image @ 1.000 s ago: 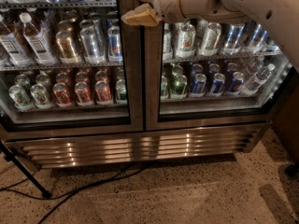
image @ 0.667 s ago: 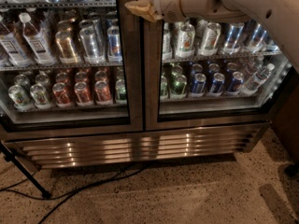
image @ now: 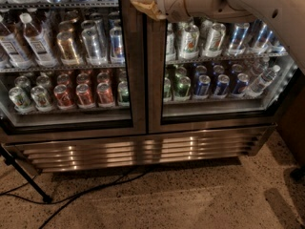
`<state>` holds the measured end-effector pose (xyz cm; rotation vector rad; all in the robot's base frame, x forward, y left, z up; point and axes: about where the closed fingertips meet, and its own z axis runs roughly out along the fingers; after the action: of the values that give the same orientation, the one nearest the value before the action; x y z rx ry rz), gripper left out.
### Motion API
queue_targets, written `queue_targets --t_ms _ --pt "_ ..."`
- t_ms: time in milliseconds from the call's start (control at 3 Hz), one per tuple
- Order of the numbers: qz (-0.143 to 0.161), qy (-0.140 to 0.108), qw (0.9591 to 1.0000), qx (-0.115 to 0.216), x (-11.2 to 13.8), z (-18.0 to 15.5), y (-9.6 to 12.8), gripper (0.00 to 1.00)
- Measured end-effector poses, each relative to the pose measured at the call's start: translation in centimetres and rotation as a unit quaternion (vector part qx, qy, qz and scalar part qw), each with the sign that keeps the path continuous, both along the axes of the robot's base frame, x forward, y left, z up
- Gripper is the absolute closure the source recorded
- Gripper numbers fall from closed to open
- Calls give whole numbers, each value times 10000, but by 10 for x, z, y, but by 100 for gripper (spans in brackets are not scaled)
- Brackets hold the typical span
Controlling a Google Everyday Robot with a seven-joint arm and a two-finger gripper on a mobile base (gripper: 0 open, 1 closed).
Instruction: Open left fridge door
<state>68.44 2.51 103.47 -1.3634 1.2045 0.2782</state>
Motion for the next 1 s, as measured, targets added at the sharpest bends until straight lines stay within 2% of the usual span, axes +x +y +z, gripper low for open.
queue_targets --t_ms 1000 --pt "46 71 9999 73 -7 0 4 100"
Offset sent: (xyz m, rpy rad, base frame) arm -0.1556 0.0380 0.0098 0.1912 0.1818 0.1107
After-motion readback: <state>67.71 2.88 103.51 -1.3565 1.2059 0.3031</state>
